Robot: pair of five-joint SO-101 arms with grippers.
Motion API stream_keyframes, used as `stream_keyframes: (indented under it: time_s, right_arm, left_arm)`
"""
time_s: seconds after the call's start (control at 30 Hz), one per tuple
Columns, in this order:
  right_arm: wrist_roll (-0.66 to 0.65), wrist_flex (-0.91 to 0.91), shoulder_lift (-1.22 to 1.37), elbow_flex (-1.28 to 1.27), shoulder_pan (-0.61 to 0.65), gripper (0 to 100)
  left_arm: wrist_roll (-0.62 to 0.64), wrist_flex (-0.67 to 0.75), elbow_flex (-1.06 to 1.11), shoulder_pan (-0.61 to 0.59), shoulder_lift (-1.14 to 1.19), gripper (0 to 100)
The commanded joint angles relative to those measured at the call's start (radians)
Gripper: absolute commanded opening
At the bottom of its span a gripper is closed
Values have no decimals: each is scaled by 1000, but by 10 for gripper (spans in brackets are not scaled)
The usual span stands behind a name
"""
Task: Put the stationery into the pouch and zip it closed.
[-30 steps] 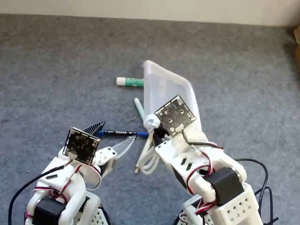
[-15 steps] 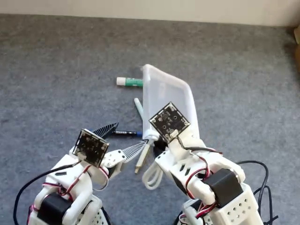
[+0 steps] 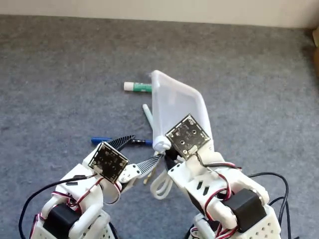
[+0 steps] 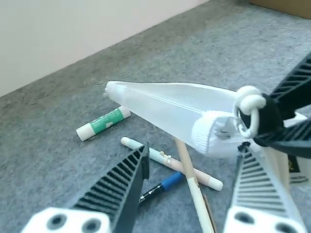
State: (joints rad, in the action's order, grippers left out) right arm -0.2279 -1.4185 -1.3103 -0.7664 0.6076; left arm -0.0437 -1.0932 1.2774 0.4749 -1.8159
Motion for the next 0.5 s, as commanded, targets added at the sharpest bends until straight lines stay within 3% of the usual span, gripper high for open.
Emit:
stream_keyframes:
  time_s: [0.0, 0.2, 0.47]
  right_arm:
    - [0, -21, -22, 56, 13, 5]
    - [8, -81, -24, 56, 124, 5]
    - [9, -81, -24, 58, 131, 5]
  left_arm:
    - [-11, 26, -7, 12, -5, 263]
    - [-11, 38, 1, -12, -5, 263]
    - [-14, 38, 73, -12, -5, 255]
